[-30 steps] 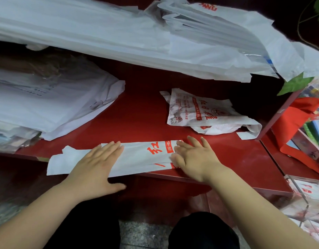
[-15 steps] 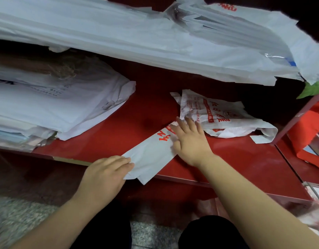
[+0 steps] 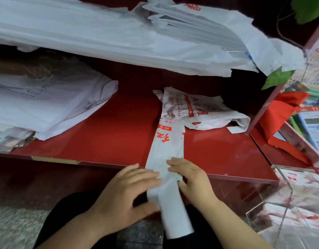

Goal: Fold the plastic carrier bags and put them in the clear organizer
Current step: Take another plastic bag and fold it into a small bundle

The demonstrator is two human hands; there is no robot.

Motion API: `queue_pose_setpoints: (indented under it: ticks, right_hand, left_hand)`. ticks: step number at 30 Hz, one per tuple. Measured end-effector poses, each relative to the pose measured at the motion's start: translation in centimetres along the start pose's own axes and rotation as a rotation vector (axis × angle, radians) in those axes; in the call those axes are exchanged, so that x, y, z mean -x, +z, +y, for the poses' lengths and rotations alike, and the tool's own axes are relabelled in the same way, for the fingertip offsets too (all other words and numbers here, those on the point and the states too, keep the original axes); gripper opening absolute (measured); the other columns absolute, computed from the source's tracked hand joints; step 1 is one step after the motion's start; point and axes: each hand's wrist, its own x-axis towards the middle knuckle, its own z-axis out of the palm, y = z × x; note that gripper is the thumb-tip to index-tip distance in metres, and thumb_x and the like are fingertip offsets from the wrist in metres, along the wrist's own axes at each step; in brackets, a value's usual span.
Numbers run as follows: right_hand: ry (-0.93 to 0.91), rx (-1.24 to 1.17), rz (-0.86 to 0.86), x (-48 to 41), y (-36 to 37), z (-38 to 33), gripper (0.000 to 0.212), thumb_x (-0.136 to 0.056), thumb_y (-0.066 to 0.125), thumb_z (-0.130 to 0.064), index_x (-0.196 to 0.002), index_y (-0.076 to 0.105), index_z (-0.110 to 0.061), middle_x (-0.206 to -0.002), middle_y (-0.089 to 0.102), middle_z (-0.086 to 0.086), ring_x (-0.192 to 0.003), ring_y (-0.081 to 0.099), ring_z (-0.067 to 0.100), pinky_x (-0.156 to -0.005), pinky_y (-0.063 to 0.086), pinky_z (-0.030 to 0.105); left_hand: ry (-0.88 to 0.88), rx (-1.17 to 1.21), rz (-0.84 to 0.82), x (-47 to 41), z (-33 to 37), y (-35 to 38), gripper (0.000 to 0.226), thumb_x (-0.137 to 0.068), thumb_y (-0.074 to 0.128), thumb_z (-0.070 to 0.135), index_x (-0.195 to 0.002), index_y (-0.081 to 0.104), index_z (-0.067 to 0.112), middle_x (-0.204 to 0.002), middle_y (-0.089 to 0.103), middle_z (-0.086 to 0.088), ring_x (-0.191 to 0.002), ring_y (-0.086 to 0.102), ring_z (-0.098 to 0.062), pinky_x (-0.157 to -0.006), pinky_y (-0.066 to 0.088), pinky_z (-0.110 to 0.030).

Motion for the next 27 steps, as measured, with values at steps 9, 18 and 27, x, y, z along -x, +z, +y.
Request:
queue_pose_setpoints:
  ticks: [9, 18, 27]
  right_hand:
    - [0.156, -0.174, -0.029, 2.3, -1.1, 1.2, 0.040, -0.061, 0.054, 0.011, -0.087, 0.069, -0.015, -0.107, 0.057, -0.028, -0.111, 0.043, -0.022, -0.102, 0.021, 0.003]
    - [0.475, -0.352, 0.103, 0.7, -1.9, -1.0, 0.032, -0.076, 0.060, -0.026, -0.064, 0.054, 0.004, -0.056, 0.046, 0.002, -0.059, 0.036, 0.000, -0.058, 0.032, 0.022]
    - [0.800, -0.110, 0.108, -4.5, -2.0, 0.1, 0.015, -0.083, 0.055, -0.011, -0.095, 0.048, -0.016, -0.063, 0.048, -0.006, -0.065, 0.048, 0.015, -0.053, 0.034, 0.021]
  left_hand:
    - [0.010, -0.143, -0.054, -1.7, -3.8, 2.4, 0.037, -0.075, 0.048, 0.038, -0.111, 0.050, 0.027, -0.110, 0.067, 0.000, -0.112, 0.047, -0.010, -0.107, 0.018, -0.019]
    - [-0.379, 0.247, 0.244, -4.0, -1.4, 3.3, 0.013, -0.067, 0.061, 0.032, -0.075, 0.060, 0.021, -0.081, 0.066, 0.007, -0.083, 0.060, -0.013, -0.081, 0.037, -0.010]
    - [-0.563, 0.073, 0.118, -7.0, -0.6, 2.9, 0.020, -0.092, 0.051, 0.017, -0.090, 0.055, 0.036, -0.069, 0.044, 0.017, -0.077, 0.049, -0.005, -0.077, 0.024, -0.022]
